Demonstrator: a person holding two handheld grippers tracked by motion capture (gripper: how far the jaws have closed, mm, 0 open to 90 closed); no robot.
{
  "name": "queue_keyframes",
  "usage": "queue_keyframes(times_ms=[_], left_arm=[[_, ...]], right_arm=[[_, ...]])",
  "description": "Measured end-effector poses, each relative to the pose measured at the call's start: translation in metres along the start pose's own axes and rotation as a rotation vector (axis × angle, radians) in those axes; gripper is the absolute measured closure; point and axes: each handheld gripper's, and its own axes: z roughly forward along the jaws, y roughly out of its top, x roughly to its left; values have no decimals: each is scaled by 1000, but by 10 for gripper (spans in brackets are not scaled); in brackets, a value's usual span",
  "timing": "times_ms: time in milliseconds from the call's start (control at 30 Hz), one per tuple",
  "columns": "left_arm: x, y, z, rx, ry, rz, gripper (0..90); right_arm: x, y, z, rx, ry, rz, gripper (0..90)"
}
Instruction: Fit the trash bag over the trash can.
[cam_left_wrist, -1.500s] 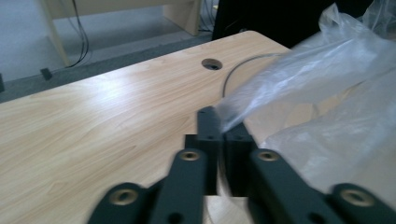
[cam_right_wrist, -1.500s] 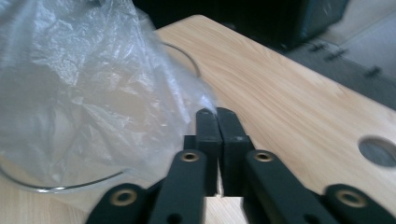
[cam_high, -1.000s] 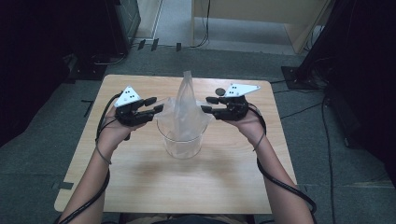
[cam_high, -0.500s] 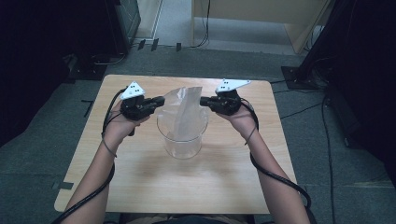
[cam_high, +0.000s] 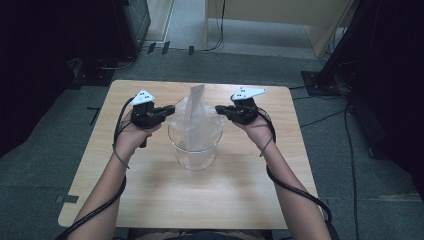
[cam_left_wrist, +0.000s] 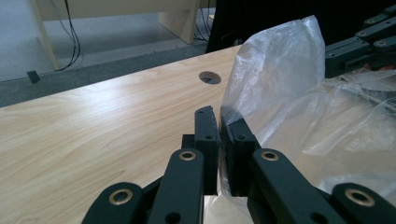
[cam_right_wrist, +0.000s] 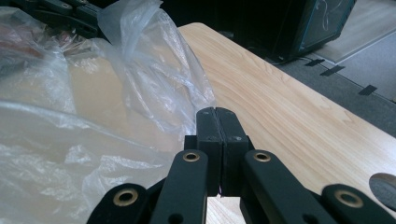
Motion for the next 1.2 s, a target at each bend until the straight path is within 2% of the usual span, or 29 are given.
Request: queue_keyframes(times_ms=[300, 433, 733, 900, 1000, 1200], left_arm=[[4, -9, 8, 17, 8, -26, 855], [5, -12, 10, 29, 6, -26, 858], [9, -21, 15, 66, 2, -45, 867], [13, -26, 14, 77, 4, -62, 859], [15, -26, 12, 68, -7, -69, 796], [19, -20, 1, 28, -7, -45, 649]], right_arm=[[-2, -10, 9, 18, -24, 16, 897], [-1, -13, 12, 27, -16, 9, 893], [-2, -22, 19, 78, 2, 15, 873], [-3, -28, 21, 120, -7, -13, 867], [-6, -30, 19, 115, -12, -6, 825], [-14, -26, 3, 52, -15, 13, 724]])
